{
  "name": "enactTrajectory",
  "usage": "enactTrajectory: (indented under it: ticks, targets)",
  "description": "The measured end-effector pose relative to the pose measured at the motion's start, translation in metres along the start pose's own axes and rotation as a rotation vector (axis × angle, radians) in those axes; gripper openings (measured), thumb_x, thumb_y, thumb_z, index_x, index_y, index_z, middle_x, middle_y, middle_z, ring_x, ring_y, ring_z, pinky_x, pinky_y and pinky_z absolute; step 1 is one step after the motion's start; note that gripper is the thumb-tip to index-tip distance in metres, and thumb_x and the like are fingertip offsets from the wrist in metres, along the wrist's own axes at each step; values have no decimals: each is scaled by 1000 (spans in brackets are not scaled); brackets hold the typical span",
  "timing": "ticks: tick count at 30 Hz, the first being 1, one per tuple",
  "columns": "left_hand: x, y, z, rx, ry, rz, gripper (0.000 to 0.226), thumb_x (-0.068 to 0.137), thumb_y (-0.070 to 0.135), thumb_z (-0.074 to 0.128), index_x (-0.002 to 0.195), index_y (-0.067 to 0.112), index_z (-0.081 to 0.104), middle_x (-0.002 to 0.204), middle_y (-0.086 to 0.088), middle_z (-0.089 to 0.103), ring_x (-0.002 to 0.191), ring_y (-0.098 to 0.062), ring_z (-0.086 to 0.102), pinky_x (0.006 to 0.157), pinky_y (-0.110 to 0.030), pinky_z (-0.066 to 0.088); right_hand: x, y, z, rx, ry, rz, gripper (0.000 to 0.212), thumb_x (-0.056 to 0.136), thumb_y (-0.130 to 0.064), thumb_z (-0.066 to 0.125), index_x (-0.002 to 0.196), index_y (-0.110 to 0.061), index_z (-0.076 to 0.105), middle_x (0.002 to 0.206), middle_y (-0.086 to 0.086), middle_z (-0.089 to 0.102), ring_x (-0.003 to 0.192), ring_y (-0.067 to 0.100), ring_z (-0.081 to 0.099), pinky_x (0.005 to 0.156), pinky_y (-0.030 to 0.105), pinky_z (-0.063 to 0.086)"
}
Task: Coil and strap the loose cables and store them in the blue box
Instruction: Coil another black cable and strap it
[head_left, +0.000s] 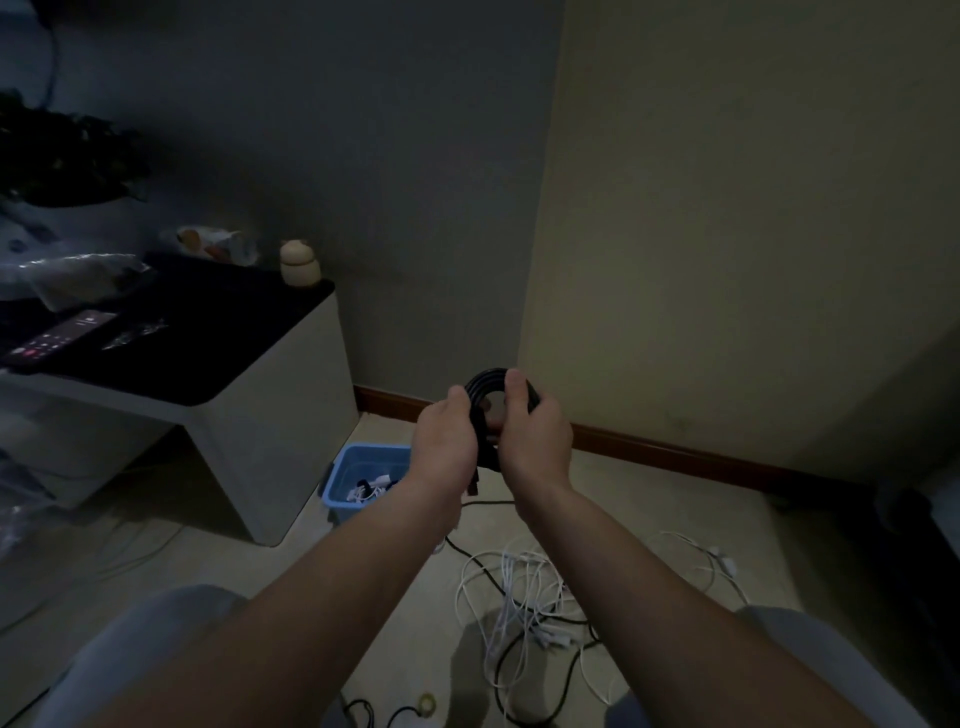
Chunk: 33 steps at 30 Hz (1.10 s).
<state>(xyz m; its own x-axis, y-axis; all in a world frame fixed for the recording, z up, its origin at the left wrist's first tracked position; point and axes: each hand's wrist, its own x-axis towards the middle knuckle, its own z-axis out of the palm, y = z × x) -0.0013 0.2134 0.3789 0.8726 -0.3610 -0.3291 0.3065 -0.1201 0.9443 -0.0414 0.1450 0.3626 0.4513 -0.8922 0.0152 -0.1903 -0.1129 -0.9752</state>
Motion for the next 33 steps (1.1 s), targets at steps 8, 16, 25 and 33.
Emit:
enactTrajectory:
  ticks: [8,16,25,33]
  targets:
    - [-1,7,-16,-492,-338,-273,42,90,54,64,75,16,58,64,0,47,57,-14,48,54,-29,48,-6,-2,5,-32,-97,-47,48,101,-55,43,98,-14,70,83,4,74,79,21,70,75,40,56]
    - [11,-37,-13,-243,-40,-82,46,91,52,63,61,20,48,44,7,39,37,-10,37,41,-21,33,-17,38,22,92,-190,109,51,106,-48,35,107,-10,68,98,3,69,93,23,65,87,46,54]
    - [28,-107,-26,-6,35,20,34,95,45,61,84,14,72,66,8,73,60,-5,70,44,-16,48,-31,108,22,158,-432,403,46,106,-50,31,100,-25,70,82,-2,76,77,18,71,64,32,54]
    - [62,-173,-57,466,46,185,47,94,53,58,75,10,68,66,0,66,61,-5,60,58,-26,42,-31,176,27,-103,-618,483,54,105,-55,22,134,-24,55,99,3,61,74,19,48,70,32,41]
